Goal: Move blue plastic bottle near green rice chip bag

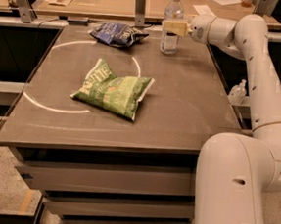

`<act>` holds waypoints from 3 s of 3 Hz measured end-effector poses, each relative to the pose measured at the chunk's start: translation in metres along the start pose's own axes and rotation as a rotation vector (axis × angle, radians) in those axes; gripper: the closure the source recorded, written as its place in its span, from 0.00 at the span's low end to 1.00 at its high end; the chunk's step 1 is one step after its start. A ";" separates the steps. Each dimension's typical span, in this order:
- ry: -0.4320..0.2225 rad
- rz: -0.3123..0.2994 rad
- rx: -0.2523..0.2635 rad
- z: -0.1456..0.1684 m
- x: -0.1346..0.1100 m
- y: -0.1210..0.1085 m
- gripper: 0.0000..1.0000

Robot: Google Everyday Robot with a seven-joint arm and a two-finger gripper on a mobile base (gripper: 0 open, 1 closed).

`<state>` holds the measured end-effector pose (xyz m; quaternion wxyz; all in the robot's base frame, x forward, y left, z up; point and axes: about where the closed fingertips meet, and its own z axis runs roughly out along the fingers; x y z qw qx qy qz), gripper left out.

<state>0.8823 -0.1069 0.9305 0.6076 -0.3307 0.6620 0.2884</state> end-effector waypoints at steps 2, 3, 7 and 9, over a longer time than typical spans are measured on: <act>-0.036 0.034 -0.207 -0.053 -0.019 0.051 1.00; -0.044 0.090 -0.316 -0.093 -0.033 0.088 1.00; 0.025 0.035 -0.414 -0.092 0.020 0.213 1.00; 0.025 0.046 -0.431 -0.086 0.020 0.220 0.81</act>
Offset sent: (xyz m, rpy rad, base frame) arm -0.1516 -0.0237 0.0359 0.1139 0.0940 0.4059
